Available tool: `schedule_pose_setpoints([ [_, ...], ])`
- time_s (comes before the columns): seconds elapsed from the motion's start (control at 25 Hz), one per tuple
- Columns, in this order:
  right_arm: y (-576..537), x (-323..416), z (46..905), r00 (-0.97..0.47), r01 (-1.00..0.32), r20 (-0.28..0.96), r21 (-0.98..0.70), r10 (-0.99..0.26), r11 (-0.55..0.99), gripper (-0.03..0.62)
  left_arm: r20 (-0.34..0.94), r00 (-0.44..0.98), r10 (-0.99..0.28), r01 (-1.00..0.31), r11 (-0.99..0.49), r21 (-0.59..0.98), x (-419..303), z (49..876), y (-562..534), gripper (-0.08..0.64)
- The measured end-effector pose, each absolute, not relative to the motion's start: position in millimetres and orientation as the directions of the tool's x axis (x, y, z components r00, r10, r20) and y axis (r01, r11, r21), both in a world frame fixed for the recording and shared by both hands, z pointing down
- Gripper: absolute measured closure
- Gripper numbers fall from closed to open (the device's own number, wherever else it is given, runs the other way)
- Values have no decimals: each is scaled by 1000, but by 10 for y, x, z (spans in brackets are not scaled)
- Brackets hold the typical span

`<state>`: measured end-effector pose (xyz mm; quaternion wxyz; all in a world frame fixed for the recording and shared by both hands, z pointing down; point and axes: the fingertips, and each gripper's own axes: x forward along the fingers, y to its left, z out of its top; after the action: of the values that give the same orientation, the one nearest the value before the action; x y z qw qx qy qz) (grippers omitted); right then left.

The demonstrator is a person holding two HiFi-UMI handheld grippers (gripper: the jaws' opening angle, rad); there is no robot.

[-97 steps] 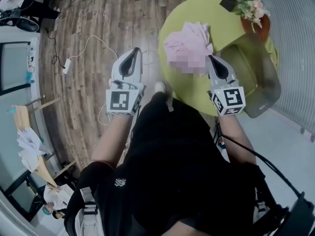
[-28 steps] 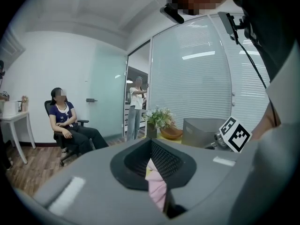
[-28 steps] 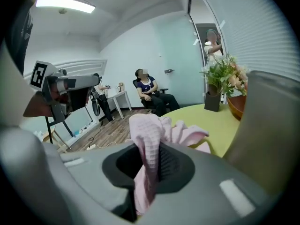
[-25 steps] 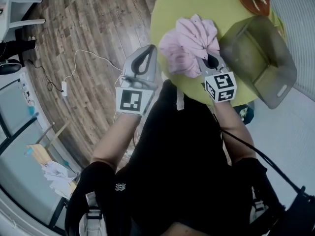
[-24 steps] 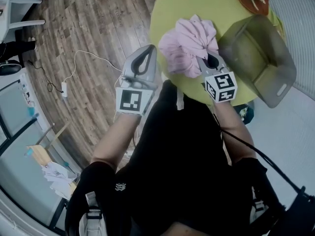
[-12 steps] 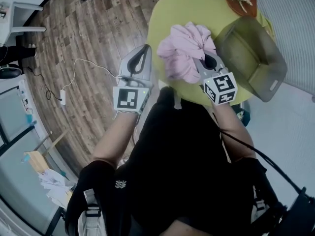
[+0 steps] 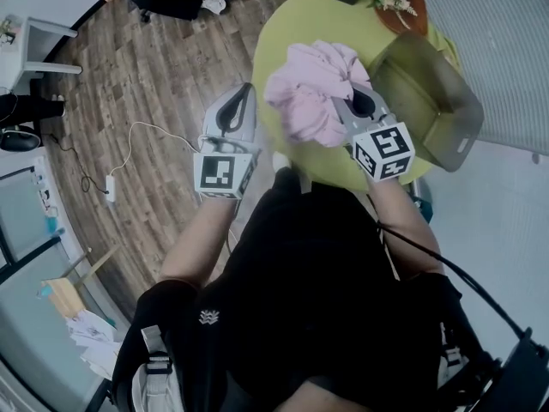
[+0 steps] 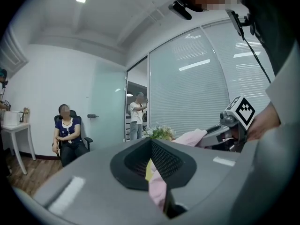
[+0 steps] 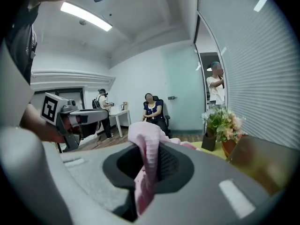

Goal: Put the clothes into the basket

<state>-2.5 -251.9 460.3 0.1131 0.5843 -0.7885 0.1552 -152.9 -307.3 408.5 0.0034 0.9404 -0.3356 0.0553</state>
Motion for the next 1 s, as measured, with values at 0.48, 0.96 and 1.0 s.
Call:
schedule_pose_setpoints([
  [0.48, -2568, 325, 3917, -233, -972, 256, -43, -938, 230, 549, 42, 794, -607, -606, -795, -22, -1269, 3660, -3083, 552],
  [0.96, -2374, 730, 3236, -156, -988, 141, -16, -978, 156, 551, -32, 825, -564, -565, -822, -65, -1009, 3231, -2910, 552],
  [1.0, -2349, 794, 3201, -147, -989, 132, -15, -980, 147, 551, -36, 828, -560, -561, -825, -69, -967, 3223, -2890, 552],
])
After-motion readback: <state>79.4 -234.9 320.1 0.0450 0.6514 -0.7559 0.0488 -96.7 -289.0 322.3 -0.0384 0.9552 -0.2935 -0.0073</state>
